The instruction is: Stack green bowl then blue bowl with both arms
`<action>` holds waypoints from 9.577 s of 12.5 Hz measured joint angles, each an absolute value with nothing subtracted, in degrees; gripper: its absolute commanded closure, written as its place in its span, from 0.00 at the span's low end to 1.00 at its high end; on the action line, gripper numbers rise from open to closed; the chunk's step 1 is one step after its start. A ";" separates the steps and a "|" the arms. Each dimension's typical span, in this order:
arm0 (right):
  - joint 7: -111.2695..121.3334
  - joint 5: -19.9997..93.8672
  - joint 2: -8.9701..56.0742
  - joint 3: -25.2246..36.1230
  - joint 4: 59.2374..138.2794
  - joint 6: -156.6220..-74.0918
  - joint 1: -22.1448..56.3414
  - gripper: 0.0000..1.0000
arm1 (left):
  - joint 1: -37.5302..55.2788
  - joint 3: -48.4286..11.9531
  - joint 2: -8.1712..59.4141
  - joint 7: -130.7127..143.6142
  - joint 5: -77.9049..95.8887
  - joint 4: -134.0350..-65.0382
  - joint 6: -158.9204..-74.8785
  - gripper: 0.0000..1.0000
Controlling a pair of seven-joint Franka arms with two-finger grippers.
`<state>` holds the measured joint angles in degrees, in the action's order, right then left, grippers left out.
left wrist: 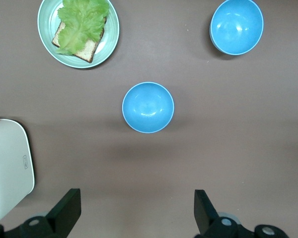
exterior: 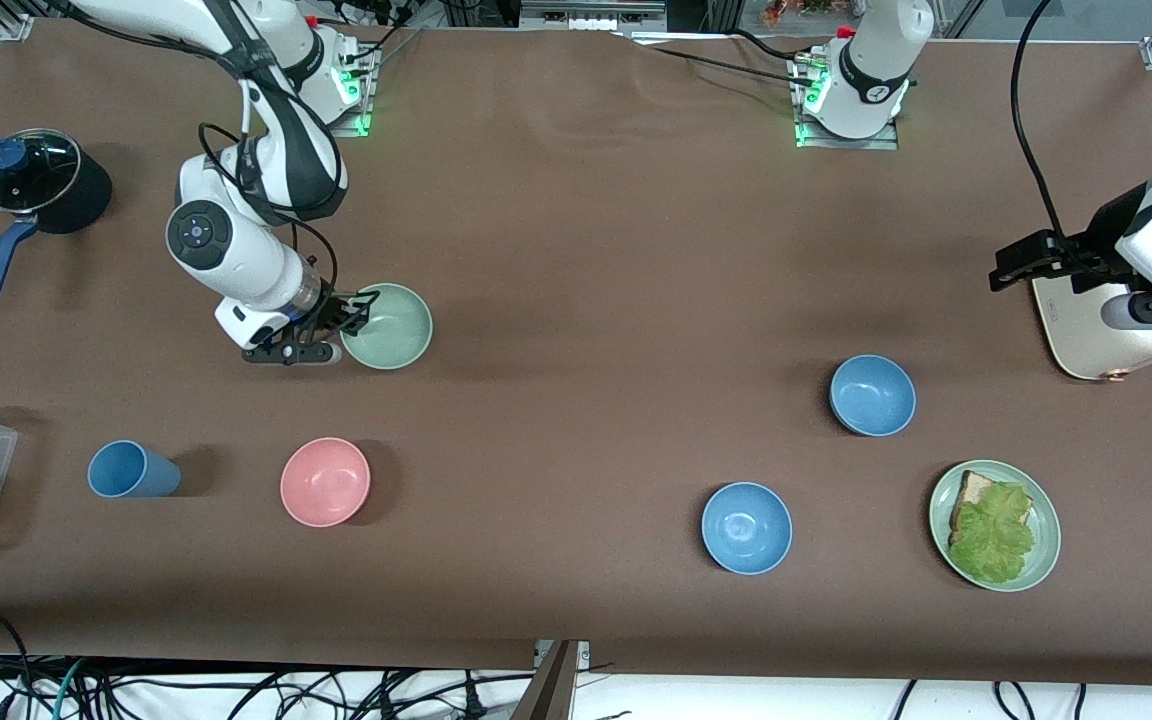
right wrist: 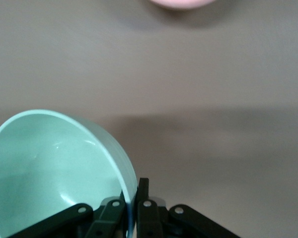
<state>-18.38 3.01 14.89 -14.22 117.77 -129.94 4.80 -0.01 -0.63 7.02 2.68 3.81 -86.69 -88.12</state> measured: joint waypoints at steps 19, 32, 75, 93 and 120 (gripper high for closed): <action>-62.56 -1.86 40.56 -8.70 91.02 -143.56 34.40 0.01 | -1.74 -0.01 9.05 2.68 3.81 -86.60 -88.11 0.00; -19.07 3.67 10.19 5.15 95.68 -103.98 16.71 0.01 | -4.04 -0.44 17.09 2.67 6.87 -86.68 -93.52 0.00; -4.73 0.01 5.01 4.70 88.84 -89.88 8.11 0.01 | 20.65 -2.13 26.81 21.71 10.67 -96.61 -117.10 1.00; -4.73 0.01 5.02 4.69 88.84 -89.88 8.11 0.01 | 32.32 -1.84 32.86 30.80 12.35 -96.19 -124.00 1.00; -4.73 0.06 5.03 4.46 88.50 -89.92 8.17 0.01 | 4.64 3.10 11.62 5.53 6.10 -82.66 -87.27 0.00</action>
<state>-4.73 0.06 5.03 4.46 88.50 -89.92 8.17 4.64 3.10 11.62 5.53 6.10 -82.66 -87.27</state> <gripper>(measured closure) 0.009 0.000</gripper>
